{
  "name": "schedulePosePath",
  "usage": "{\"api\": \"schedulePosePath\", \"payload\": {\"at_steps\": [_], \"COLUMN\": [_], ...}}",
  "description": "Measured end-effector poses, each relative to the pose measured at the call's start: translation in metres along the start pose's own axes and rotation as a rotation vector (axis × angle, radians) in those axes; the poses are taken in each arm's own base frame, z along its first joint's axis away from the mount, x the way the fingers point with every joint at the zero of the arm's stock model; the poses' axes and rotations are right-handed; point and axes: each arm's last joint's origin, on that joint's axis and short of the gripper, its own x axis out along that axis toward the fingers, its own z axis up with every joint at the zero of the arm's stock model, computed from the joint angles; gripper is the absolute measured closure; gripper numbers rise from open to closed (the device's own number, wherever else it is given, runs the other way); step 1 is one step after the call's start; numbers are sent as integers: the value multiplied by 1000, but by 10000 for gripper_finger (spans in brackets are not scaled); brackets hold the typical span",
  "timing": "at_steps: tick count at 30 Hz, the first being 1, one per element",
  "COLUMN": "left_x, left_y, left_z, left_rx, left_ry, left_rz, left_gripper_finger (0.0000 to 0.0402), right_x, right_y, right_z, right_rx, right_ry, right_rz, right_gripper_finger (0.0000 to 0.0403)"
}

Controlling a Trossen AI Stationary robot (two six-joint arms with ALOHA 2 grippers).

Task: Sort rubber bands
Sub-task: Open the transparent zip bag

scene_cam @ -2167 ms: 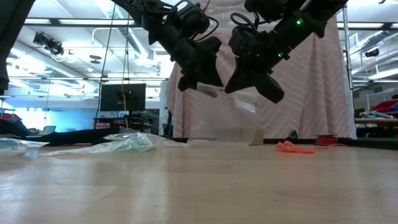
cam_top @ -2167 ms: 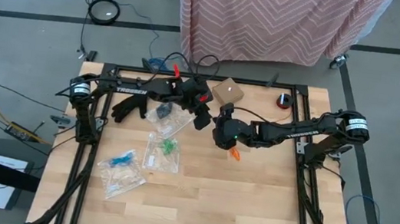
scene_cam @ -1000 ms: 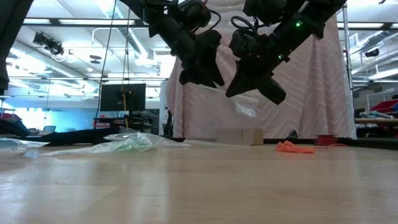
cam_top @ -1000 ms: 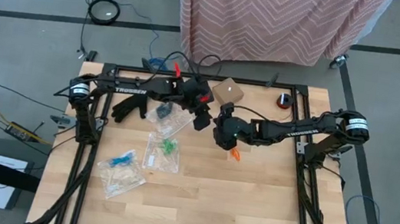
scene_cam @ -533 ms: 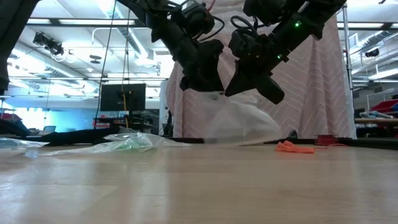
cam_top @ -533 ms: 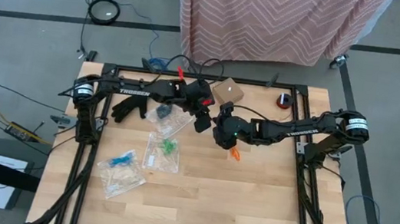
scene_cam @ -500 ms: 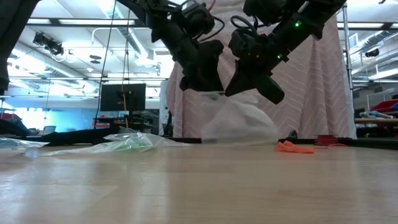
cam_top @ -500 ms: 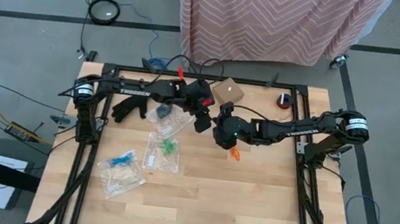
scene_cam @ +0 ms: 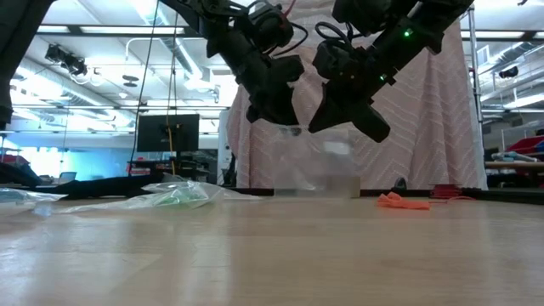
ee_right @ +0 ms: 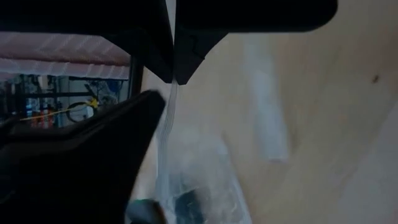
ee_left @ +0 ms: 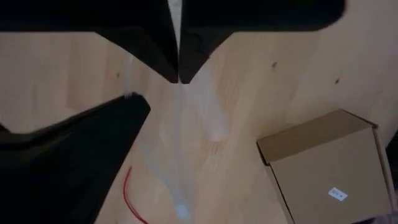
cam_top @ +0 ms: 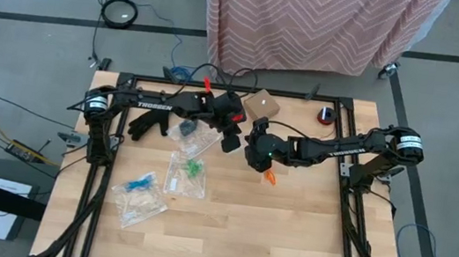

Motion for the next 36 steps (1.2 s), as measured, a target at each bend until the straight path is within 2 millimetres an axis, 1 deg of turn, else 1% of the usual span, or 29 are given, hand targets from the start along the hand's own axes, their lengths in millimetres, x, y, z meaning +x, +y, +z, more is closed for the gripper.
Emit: {"api": "schedulePosePath", "payload": {"at_steps": [1, 5, 9, 12, 21, 27, 32, 34, 36], "left_x": [0, 0, -1, -1, -3, -4, -4, -4, -5], "left_y": [1, 6, 14, 22, 39, 48, 47, 46, 44], "left_z": [0, -1, -2, -2, -2, -2, -3, -4, -4], "left_rx": [13, 28, 53, 55, 38, 52, 46, 47, 102], "left_ry": [0, 11, 27, 27, 25, 34, 39, 41, 32], "left_rz": [2, 38, 100, 116, 141, 240, 168, 95, -16], "left_gripper_finger": [389, 397, 398, 399, 400, 400, 400, 396, 385], "right_x": [0, -1, -5, -8, -11, -14, -15, -14, -13], "right_y": [1, 4, 10, 15, 21, 27, 27, 26, 25], "right_z": [-1, -1, 3, 7, 7, 10, 10, 9, 8], "right_rx": [1, -9, -29, -33, 29, 19, 59, 68, 70], "right_ry": [6, 14, -19, -38, -12, -57, -30, -21, -17], "right_rz": [7, 25, 72, 93, 129, 204, 171, 162, 159], "right_gripper_finger": [403, 403, 403, 403, 403, 403, 403, 403, 403]}}
